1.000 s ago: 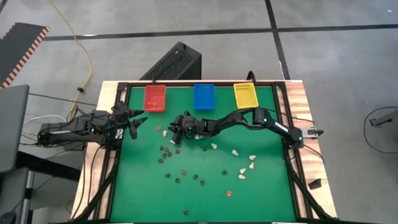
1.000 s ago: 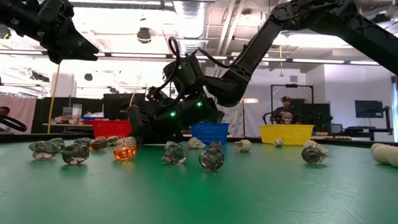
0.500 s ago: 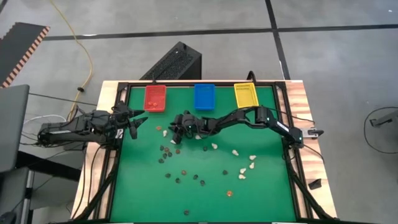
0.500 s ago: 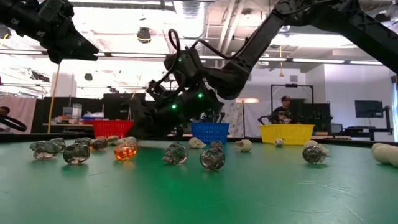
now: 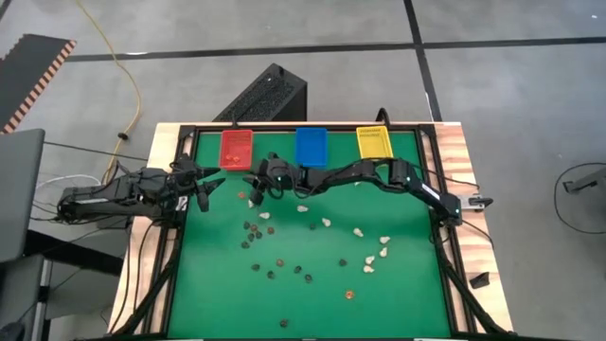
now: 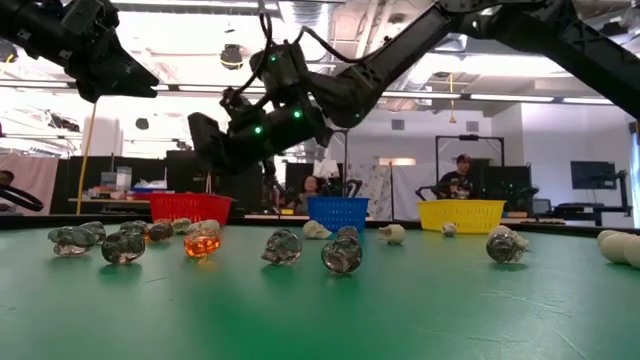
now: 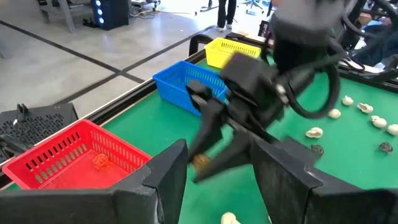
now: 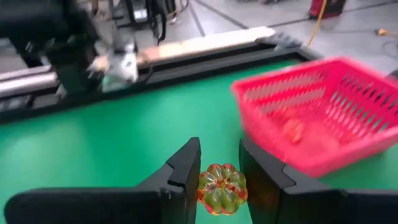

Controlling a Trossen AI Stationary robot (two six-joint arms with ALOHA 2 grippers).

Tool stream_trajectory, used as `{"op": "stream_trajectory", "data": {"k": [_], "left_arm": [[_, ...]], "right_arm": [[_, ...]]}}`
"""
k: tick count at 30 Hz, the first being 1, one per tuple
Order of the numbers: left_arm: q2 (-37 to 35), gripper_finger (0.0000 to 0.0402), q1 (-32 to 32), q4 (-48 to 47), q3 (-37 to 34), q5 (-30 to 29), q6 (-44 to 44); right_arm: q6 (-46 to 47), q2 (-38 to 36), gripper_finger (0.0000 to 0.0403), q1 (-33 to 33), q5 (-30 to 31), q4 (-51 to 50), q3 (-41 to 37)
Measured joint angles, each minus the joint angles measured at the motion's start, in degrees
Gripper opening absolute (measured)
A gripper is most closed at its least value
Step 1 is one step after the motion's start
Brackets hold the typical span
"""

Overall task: Sort Halloween decoration
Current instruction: Put the orange pumpkin toy into the red bin

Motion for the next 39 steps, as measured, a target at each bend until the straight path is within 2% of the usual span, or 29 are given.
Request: {"op": "stream_trajectory", "data": {"k": [11,22,33,39], "left_arm": [[0.02,0.0169,0.01,0.00,0.00,0.00,0.02],[0.00,0.0169,0.02,0.02,-0.02,-0.03,0.40],[0.00,0.0169,0.00,0.12,-0.02,0.00,0.39],[0.00,0.0169,0.00,0.13,-0.02,0.02,0.39]], "right_arm": [[-0.08,0.67,0.0124,-5.24,0.09,0.86,7.60],[4.99,8.00,0.0124,-7.74,-0.35,3.75,15.23],[11.01,17.72,0.0125,-9.51,-2.69,-2.04,28.05],[10.95,20.34,0.0158,-9.36,-2.17,-8.30,33.29]]}}
